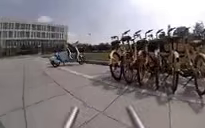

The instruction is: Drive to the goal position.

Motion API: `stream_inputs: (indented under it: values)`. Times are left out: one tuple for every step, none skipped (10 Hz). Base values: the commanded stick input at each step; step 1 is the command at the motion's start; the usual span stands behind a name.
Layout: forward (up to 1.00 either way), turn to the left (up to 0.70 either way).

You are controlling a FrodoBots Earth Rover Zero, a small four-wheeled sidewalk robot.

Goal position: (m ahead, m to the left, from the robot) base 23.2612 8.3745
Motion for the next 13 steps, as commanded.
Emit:
stream_inputs:
  values:
    - [0.00,1.00]
    - [0.00,1.00]
    - [0.82,0.52]
    - [1.00,0.42]
    - [1.00,0.42]
    - [1.00,0.04]
    - [1.00,0.02]
    - [1.00,0.02]
    - [1.00,0.02]
    - [1.00,0.02]
    - [1.00,0.02]
    - [1.00,0.02]
    - [1.00,0.02]
